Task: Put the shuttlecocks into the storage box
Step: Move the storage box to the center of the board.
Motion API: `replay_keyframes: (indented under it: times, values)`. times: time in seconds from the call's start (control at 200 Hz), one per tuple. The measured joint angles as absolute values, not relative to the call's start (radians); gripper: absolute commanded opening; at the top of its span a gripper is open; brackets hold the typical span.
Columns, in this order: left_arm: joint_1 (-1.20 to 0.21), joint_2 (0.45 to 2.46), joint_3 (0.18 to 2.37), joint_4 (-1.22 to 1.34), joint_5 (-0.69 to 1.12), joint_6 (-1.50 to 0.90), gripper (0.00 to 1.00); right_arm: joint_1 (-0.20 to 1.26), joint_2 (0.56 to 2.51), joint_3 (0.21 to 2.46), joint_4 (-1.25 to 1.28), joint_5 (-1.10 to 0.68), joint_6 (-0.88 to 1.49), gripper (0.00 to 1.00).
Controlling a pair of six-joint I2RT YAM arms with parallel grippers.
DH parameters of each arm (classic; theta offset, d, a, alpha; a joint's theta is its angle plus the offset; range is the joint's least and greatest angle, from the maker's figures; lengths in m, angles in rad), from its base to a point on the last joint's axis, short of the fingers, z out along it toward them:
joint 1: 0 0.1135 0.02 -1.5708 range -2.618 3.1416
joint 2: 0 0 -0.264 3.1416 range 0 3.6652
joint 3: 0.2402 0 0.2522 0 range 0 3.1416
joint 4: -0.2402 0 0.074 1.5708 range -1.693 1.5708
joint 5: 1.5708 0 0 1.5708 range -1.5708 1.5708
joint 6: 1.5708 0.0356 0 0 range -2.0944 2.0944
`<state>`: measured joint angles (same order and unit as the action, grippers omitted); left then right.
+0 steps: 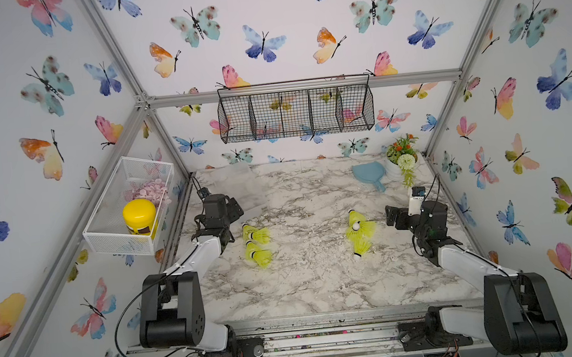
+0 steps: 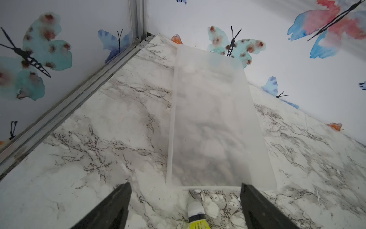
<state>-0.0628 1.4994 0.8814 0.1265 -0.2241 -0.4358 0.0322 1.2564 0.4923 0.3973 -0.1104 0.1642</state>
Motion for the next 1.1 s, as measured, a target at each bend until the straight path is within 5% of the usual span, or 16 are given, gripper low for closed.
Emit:
replay_keyframes:
  times: [0.225,0.776,1.101]
  values:
    - [-0.062,1.642,1.009,0.059,-0.252,-0.461,0.65,0.032,1.256,0.493,0.378,-0.135,0.165,0.98]
    - [-0.02,1.897,1.198,-0.018,-0.259,-0.469,0.51,0.032,1.256,0.498,0.377,-0.159,0.168,0.98]
    - [-0.006,1.964,1.282,-0.062,-0.229,-0.468,0.18,0.032,1.257,0.498,0.377,-0.163,0.173,0.98]
